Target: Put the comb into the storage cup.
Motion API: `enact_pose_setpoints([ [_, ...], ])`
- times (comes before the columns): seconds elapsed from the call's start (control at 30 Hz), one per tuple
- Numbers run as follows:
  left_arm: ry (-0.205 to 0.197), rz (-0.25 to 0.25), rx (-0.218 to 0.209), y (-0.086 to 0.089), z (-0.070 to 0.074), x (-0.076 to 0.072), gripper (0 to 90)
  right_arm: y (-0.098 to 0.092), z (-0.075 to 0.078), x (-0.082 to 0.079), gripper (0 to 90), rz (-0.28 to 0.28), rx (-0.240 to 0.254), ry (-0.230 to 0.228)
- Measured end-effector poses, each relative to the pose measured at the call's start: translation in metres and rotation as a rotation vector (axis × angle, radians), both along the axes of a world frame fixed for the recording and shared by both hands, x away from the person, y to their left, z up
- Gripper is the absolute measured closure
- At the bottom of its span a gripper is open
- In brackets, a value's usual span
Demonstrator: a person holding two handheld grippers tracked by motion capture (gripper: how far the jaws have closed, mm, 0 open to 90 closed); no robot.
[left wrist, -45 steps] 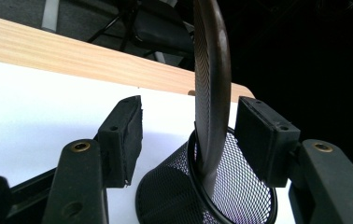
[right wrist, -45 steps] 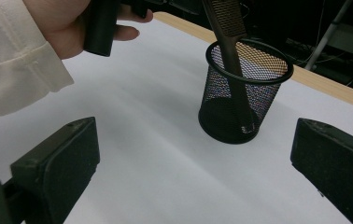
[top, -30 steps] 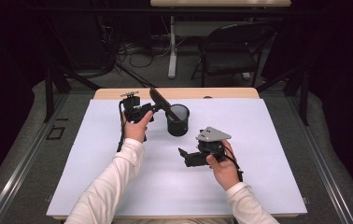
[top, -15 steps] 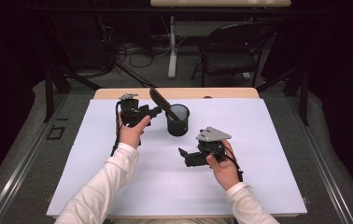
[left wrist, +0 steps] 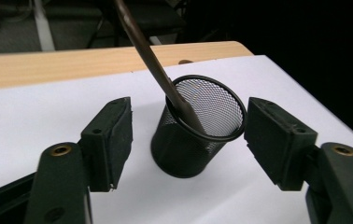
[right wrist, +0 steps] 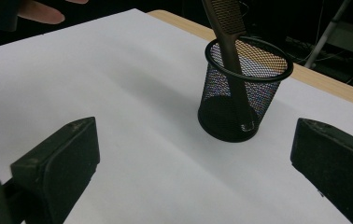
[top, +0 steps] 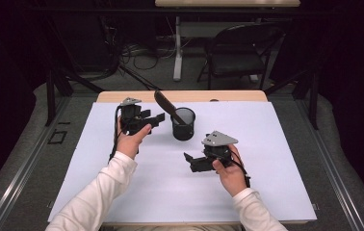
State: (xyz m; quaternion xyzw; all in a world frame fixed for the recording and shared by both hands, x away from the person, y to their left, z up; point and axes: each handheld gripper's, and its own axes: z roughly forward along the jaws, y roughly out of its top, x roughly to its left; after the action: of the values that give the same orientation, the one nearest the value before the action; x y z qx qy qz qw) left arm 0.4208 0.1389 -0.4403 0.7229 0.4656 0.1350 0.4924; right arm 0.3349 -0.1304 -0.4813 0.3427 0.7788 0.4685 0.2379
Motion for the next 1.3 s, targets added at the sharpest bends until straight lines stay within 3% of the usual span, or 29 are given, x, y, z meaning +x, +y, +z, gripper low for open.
enact_pose_setpoints([
  [0.23, -0.011, -0.018, 0.033, 0.002, 0.007, -0.012, 30.2, 0.000, 0.000, 0.000, 1.1, 0.000, 0.001, -0.002],
  [0.43, -0.013, -0.038, 0.090, 0.004, 0.010, -0.020, 29.0, 0.000, 0.000, 0.000, 1.1, 0.001, -0.001, -0.002],
  [0.9, -0.044, -0.134, 0.026, 0.016, 0.021, -0.038, 23.4, 0.001, 0.000, 0.000, 1.1, -0.001, 0.000, -0.002],
  [1.03, -0.048, -0.140, 0.028, 0.019, 0.023, -0.042, 21.1, 0.001, 0.000, 0.000, 1.1, 0.000, 0.001, -0.003],
  [1.1, -0.048, -0.153, 0.023, 0.021, 0.024, -0.044, 15.7, 0.001, 0.000, 0.000, 1.1, -0.001, 0.000, -0.002],
  [1.3, -0.059, -0.171, 0.026, 0.026, 0.026, -0.054, 15.4, 0.001, 0.000, 0.000, 1.1, -0.001, 0.000, -0.003],
])
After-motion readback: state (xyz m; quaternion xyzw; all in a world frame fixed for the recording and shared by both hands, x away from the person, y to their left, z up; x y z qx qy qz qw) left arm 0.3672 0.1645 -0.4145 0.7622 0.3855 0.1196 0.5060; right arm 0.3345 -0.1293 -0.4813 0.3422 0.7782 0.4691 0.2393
